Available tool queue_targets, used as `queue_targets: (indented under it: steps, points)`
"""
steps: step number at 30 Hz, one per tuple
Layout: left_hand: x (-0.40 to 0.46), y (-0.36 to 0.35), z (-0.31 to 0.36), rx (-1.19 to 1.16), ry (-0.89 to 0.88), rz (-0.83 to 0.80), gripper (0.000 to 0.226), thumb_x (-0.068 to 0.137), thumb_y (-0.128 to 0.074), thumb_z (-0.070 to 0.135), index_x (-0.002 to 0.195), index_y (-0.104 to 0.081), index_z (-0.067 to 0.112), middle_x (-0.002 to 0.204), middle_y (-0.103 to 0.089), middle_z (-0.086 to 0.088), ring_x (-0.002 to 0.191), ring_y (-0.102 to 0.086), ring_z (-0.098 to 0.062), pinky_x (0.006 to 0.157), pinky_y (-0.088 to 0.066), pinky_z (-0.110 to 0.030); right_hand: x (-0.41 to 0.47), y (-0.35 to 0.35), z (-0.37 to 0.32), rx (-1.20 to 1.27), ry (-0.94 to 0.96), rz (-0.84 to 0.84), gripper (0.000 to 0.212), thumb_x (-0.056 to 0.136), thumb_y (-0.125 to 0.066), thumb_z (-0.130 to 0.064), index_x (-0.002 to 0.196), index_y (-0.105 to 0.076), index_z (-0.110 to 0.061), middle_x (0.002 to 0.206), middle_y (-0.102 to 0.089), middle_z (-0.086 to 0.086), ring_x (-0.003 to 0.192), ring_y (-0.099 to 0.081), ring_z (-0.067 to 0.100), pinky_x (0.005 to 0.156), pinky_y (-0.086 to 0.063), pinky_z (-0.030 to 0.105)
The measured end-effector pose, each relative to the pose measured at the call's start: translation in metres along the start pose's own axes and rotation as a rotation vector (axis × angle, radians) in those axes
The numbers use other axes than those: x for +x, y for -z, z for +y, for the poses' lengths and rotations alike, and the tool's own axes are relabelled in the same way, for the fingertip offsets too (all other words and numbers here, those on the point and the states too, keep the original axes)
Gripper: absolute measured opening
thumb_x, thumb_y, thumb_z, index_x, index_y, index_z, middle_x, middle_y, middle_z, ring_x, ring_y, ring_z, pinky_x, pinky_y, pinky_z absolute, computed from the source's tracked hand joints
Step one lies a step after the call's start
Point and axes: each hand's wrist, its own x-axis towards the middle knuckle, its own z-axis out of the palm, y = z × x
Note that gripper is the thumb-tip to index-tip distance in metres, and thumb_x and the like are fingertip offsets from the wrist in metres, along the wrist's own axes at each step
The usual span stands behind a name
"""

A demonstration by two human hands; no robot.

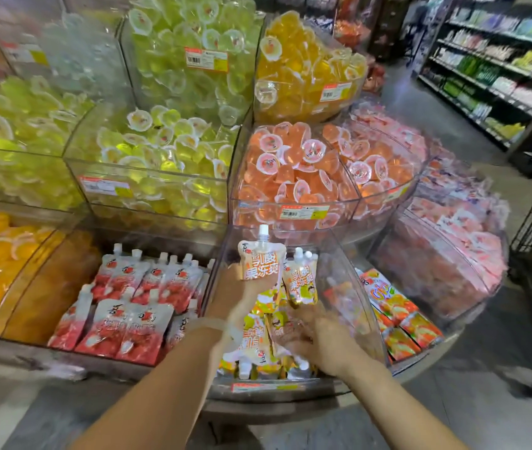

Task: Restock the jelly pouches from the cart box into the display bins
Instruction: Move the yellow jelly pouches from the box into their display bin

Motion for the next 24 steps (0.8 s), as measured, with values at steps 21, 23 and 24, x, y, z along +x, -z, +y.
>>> queue_targets:
  steps: [21, 23, 24]
  points:
    - [-0.005, -0.027, -0.007, 0.543, 0.124, -0.501, 0.076, 0.056, -0.084, 0.047, 0.122, -0.059, 0.023, 0.126, -0.056, 0.001, 0.115, -0.054, -0.019, 0.094, -0.044, -0.031, 0.001, 0.073, 0.016, 0.972, -0.08, 0.154, 0.013, 0.093, -0.054, -0.004, 0.104, -0.055, -0.01, 0.064, -0.043, 0.004, 0.046, -0.041, 0.006, 0.04, -0.034, 0.015]
    - [-0.005, -0.028, -0.007, 0.574, 0.129, -0.539, 0.07, 0.046, -0.085, 0.055, 0.108, -0.067, 0.028, 0.116, -0.066, 0.0, 0.11, -0.06, -0.02, 0.101, -0.045, -0.042, 0.0, 0.069, 0.029, 0.863, -0.091, 0.142, 0.007, 0.09, -0.057, 0.002, 0.094, -0.061, -0.003, 0.059, -0.042, 0.005, 0.041, -0.039, 0.003, 0.044, -0.036, 0.016]
    - [-0.004, -0.029, -0.008, 0.576, 0.116, -0.521, 0.059, 0.049, -0.084, 0.051, 0.102, -0.069, 0.029, 0.11, -0.068, 0.0, 0.108, -0.061, -0.02, 0.098, -0.047, -0.044, -0.002, 0.067, 0.033, 0.756, -0.087, 0.137, 0.006, 0.088, -0.06, 0.001, 0.086, -0.063, -0.005, 0.06, -0.045, 0.003, 0.047, -0.043, 0.003, 0.05, -0.042, 0.02]
